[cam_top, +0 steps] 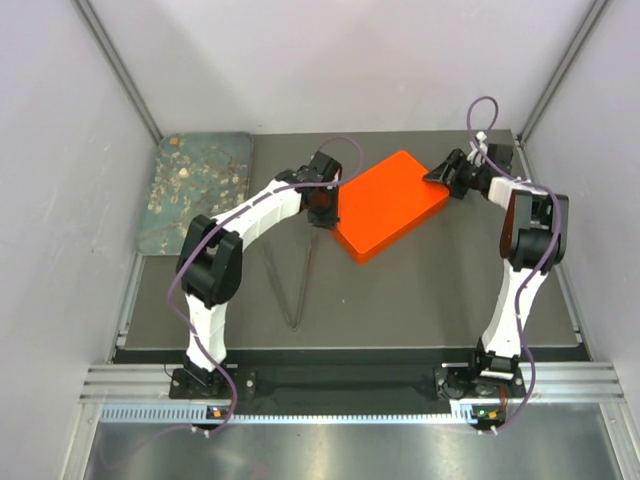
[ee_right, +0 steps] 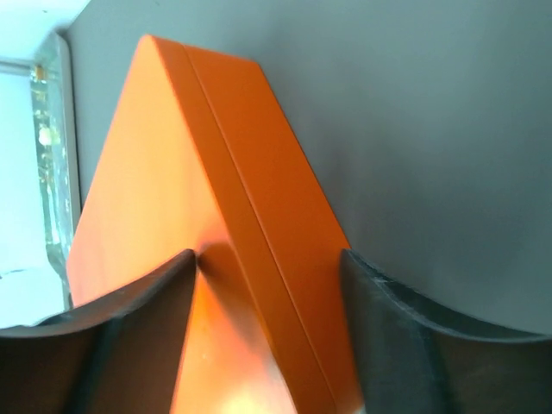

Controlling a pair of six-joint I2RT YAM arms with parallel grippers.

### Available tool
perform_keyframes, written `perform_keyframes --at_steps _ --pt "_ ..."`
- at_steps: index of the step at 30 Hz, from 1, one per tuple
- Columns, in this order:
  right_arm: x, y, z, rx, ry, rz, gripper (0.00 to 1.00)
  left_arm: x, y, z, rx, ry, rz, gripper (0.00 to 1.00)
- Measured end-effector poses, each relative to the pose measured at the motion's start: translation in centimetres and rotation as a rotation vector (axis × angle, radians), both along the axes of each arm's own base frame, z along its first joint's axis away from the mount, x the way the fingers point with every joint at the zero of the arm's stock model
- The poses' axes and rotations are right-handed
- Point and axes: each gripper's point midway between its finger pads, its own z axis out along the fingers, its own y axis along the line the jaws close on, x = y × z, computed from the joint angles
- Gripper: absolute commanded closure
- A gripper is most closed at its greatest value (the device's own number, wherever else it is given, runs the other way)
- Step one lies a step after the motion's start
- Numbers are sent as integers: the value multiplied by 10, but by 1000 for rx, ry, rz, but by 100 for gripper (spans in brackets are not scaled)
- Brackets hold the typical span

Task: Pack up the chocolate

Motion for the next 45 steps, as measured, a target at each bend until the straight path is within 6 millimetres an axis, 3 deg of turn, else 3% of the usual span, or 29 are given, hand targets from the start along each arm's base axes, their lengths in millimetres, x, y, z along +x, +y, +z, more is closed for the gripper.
perform_keyframes --at_steps 3,8,11,13,15,16,19,21,27,33,35,42,45 --pt "-2 -6 0 -11 51 -18 22 4 1 15 -12 -41 9 83" --pt "-5 -24 13 -53 86 -83 21 13 4 44 -59 -112 12 81" --pt "-7 -29 37 -66 64 -113 32 27 -2 66 -144 -174 -13 85" --pt "-10 -27 57 -57 29 -122 55 37 -6 76 -202 -209 -29 87" --pt "-17 -19 75 -29 -13 -116 72 46 -9 81 -248 -224 -44 87" --pt "-22 -13 83 -12 -34 -106 74 51 -11 83 -268 -232 -49 88" --pt "-32 11 92 57 -75 -51 80 69 -18 76 -304 -243 -59 88" --pt "-37 26 84 92 -64 -14 82 76 -19 62 -302 -233 -57 88" --pt "-52 47 25 164 63 42 83 74 -7 9 -263 -152 -32 89" --pt "-51 61 27 190 58 85 81 84 -4 10 -273 -188 -24 88" --pt "-52 77 28 178 56 110 80 84 -2 10 -272 -189 -21 88" --pt "-94 193 34 191 47 353 75 87 2 10 -275 -188 -14 88" --pt "-116 215 23 217 81 412 74 87 3 9 -273 -186 -12 89"
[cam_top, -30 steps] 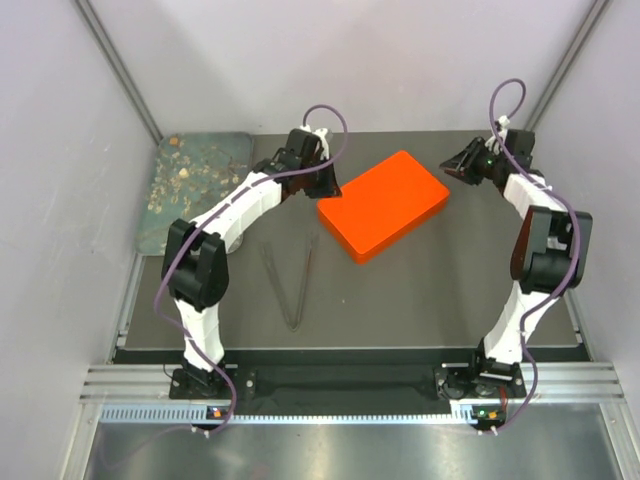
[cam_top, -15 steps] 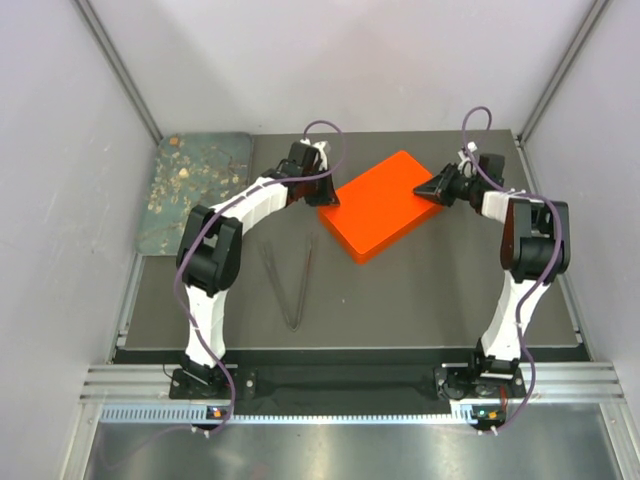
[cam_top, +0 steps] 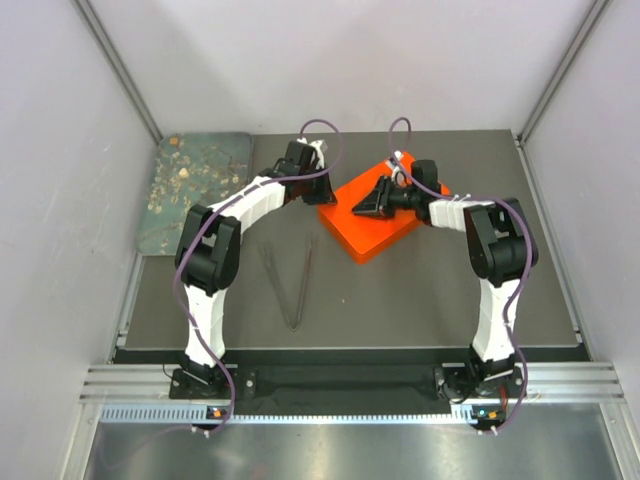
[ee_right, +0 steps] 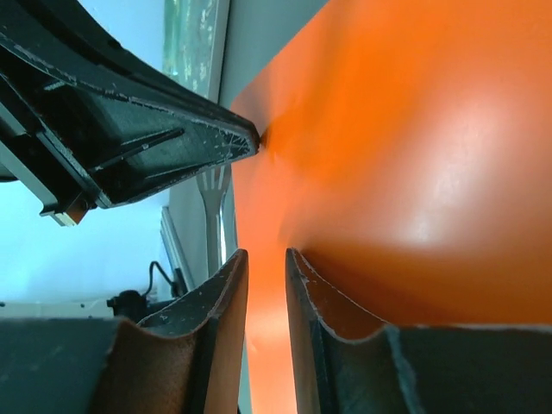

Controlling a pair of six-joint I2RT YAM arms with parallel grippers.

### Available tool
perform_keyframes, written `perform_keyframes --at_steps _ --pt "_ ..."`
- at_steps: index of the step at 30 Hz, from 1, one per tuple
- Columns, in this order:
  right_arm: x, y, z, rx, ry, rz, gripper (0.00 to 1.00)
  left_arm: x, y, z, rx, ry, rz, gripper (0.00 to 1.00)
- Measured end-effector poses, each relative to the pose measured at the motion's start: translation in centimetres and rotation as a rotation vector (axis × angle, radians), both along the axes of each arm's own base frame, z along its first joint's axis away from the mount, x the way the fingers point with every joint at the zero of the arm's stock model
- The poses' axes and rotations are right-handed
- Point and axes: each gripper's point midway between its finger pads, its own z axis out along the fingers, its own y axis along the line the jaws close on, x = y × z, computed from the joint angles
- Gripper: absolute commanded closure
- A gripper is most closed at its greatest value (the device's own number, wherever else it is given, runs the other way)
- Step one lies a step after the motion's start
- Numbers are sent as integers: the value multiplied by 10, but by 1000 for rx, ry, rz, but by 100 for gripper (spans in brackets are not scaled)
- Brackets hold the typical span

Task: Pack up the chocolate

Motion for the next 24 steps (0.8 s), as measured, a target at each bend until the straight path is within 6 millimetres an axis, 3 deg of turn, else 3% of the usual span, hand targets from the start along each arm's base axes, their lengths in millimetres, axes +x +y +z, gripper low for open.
perform_keyframes --at_steps 7,11,16,18,21,24 --pt "10 -7 7 3 -6 -22 72 1 5 1 9 10 8 87" --pt "26 -15 20 -44 -29 -70 74 0 12 3 27 29 19 87" --pt "89 -37 69 -22 -150 -196 78 -2 15 2 32 47 22 87" --pt "116 -49 79 3 -182 -256 78 -2 16 2 32 48 21 87" --pt "151 -67 66 24 -160 -344 78 -2 15 2 31 50 19 87" --pt "172 -82 25 13 -66 -407 78 -2 16 2 33 48 18 87"
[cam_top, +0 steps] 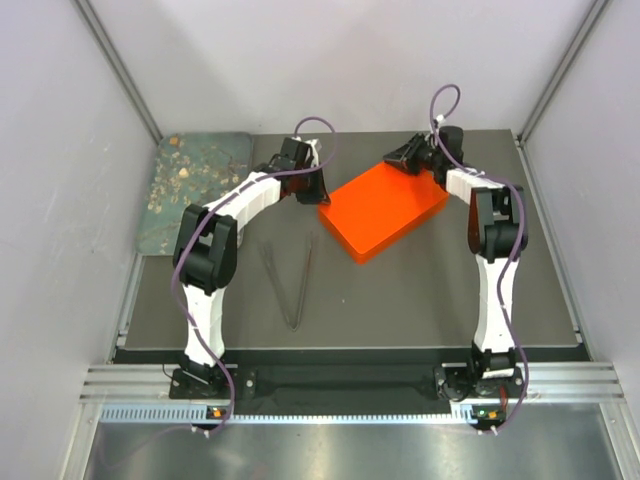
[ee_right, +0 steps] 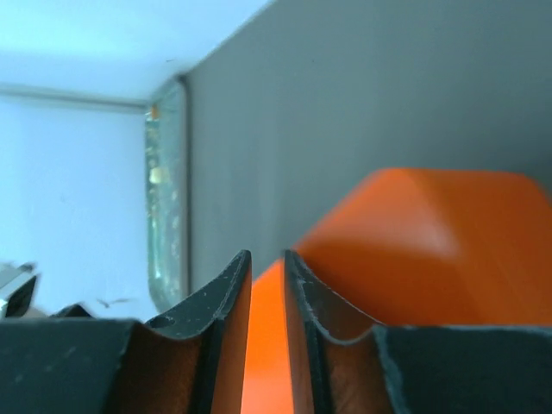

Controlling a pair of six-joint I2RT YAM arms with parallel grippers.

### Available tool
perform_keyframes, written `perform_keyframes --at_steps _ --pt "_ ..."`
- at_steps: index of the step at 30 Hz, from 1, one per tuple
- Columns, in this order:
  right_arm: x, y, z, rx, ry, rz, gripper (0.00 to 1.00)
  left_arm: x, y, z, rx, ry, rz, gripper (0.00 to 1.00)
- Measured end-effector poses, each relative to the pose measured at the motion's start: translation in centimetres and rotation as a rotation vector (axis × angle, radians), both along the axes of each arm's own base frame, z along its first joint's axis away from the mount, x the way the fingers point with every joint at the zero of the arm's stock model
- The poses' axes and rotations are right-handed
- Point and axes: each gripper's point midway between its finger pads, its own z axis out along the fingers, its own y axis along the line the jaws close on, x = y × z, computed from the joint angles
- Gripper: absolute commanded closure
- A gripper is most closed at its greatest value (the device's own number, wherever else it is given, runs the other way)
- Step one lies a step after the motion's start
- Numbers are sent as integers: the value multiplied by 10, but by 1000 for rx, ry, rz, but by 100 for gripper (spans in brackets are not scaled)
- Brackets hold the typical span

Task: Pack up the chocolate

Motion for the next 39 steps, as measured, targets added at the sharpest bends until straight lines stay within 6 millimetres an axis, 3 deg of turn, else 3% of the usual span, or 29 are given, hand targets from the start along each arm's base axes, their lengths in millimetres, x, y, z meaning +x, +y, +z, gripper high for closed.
perform_keyframes --at_steps 1,7,10,12,13,16,17,18,19,21,24,27,31,35,39 --pt "2 -2 -13 13 40 -10 78 0 1 0 0 0 1 87" --pt "7 -11 -10 18 62 -15 76 -7 7 4 25 14 -6 87" --pt "-3 -15 -3 -9 78 -7 73 -11 12 23 27 -1 -5 85" --pt "-17 -18 9 -33 81 -4 66 -12 13 46 12 -39 -7 81" --pt "-28 -19 18 -48 82 -1 62 -14 13 64 -3 -70 -9 78" --pt "-70 -23 65 -110 25 2 31 -28 16 129 -66 -193 -27 66" --pt "-90 -26 84 -137 -4 -2 1 -38 18 154 -93 -243 -34 60" --pt "-109 -27 107 -162 -45 -4 0 -47 21 173 -113 -283 -39 47" --pt "-123 -29 127 -196 -110 -3 0 -62 26 200 -142 -357 -49 41" --pt "-160 -27 172 -252 -235 -1 0 -89 37 233 -179 -450 -55 1" --pt "-213 -22 216 -335 -386 7 0 -129 53 265 -227 -556 -61 1" --pt "-258 -23 215 -409 -420 4 0 -150 58 267 -247 -584 -78 1" --pt "-300 -43 170 -503 -322 -17 0 -171 63 231 -245 -527 -93 1" --pt "-331 -66 128 -589 -238 -47 0 -192 71 197 -234 -473 -93 1" --pt "-352 -84 117 -637 -246 -98 0 -212 79 188 -247 -477 -87 1"
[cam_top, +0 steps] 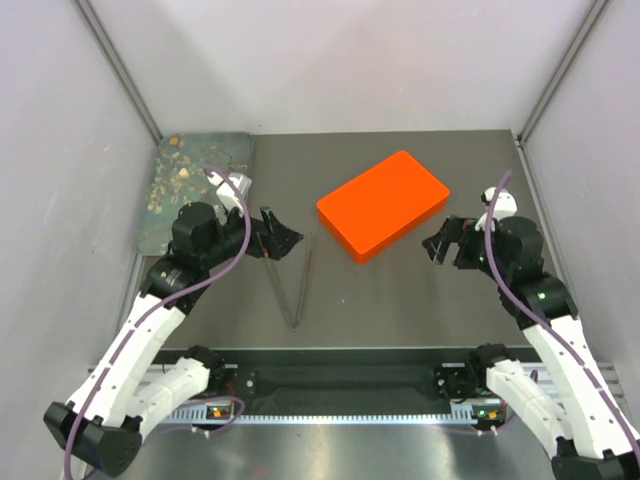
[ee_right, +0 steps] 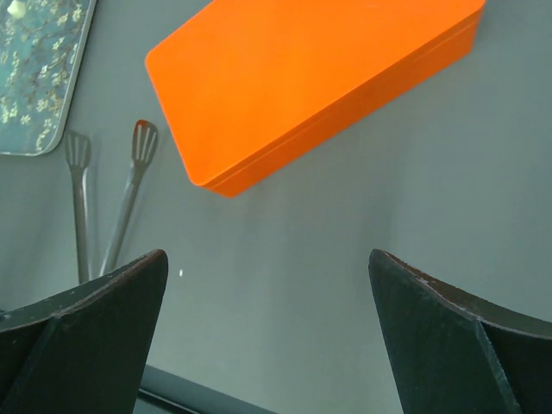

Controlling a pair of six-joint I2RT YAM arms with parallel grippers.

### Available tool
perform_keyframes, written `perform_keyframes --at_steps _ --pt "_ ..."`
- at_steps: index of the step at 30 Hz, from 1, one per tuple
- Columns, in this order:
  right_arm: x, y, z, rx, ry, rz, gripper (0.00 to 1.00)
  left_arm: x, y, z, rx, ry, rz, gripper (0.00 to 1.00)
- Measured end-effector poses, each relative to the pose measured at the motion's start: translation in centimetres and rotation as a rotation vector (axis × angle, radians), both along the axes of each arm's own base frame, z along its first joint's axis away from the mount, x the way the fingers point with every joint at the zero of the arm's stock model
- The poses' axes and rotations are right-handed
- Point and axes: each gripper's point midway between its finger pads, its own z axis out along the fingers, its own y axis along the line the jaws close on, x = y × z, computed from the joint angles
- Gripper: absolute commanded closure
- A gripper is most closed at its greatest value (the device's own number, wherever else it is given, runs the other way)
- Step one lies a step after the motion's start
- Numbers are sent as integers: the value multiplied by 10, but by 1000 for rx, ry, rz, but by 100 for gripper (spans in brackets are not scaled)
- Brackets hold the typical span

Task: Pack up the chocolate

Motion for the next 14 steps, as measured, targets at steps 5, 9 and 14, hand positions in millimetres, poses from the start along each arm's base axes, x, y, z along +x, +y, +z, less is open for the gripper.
perform_keyframes --at_steps 5,9,14 --pt "-9 -9 0 -25 -38 -20 0 -14 5 -3 -16 -23 -5 1" --pt "-9 -9 -3 -30 -29 -15 0 -17 7 -14 -5 -13 2 1" --pt "-11 -5 -2 -21 -31 8 0 -19 10 -13 4 -38 0 1"
